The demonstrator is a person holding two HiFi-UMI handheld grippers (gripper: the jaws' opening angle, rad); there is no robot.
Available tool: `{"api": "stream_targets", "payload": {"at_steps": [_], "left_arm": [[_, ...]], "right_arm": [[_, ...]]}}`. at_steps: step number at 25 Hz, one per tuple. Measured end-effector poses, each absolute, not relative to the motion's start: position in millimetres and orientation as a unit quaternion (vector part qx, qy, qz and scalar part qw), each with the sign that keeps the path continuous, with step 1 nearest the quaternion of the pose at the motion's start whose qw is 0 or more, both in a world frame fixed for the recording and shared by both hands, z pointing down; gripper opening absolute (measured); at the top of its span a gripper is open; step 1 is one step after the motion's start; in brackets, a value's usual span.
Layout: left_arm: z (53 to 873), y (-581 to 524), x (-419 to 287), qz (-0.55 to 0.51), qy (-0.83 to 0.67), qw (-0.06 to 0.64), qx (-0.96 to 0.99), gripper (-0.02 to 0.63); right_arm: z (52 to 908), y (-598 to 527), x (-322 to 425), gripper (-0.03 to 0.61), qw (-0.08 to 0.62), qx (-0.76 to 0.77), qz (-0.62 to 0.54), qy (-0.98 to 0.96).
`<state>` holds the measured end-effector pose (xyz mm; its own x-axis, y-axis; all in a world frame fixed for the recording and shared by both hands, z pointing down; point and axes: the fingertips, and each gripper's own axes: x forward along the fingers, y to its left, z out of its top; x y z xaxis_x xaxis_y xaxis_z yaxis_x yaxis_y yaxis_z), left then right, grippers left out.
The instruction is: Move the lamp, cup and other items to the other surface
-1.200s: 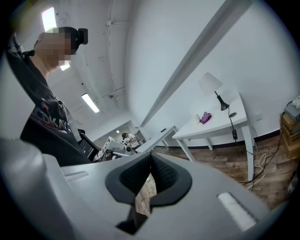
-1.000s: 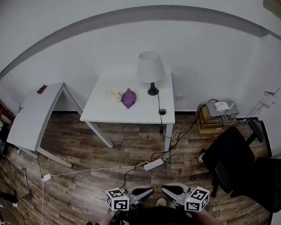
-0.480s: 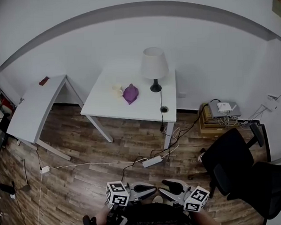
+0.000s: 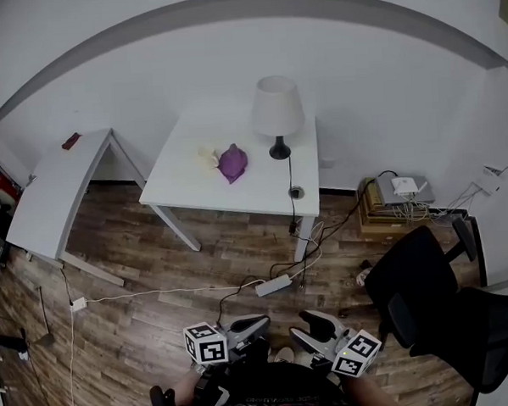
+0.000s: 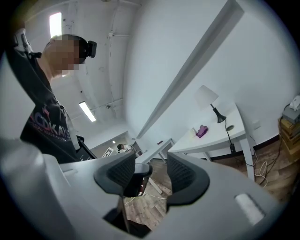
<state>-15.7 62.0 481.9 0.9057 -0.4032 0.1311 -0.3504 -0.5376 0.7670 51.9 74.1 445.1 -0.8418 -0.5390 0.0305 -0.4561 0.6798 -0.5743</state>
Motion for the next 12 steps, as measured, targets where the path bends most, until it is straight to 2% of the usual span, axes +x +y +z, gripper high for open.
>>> {"api": "stream_targets", "payload": {"at_steps": [6,9,10,11,12], "left_arm": [[487,29,-26,-0.033,-0.194,0.439,0.877,-0.002],[483,4,-34,-0.039,-0.181,0.436,0.88,-0.002],[483,-4,-38,-0.041,-0.178,0.438,0.88,-0.002],[483,-12,-42,-0.044,-0.175,0.44,0.88,-0.002],[484,-20,-47,-0.046,-0.172,0.441,0.88,-0.002]], "right_arm": [[447,39,43,0.196,0.066,-0.304,-0.293,0.904],[440,15,37,0.159,0.066,-0.322,-0.281,0.901],[439,6,33,0.136,0.065,-0.329,-0.277,0.9],[438,-3,29,0.031,0.063,-0.336,-0.273,0.899],[437,-11,24,0.002,0.06,-0.341,-0.27,0.898]]}}
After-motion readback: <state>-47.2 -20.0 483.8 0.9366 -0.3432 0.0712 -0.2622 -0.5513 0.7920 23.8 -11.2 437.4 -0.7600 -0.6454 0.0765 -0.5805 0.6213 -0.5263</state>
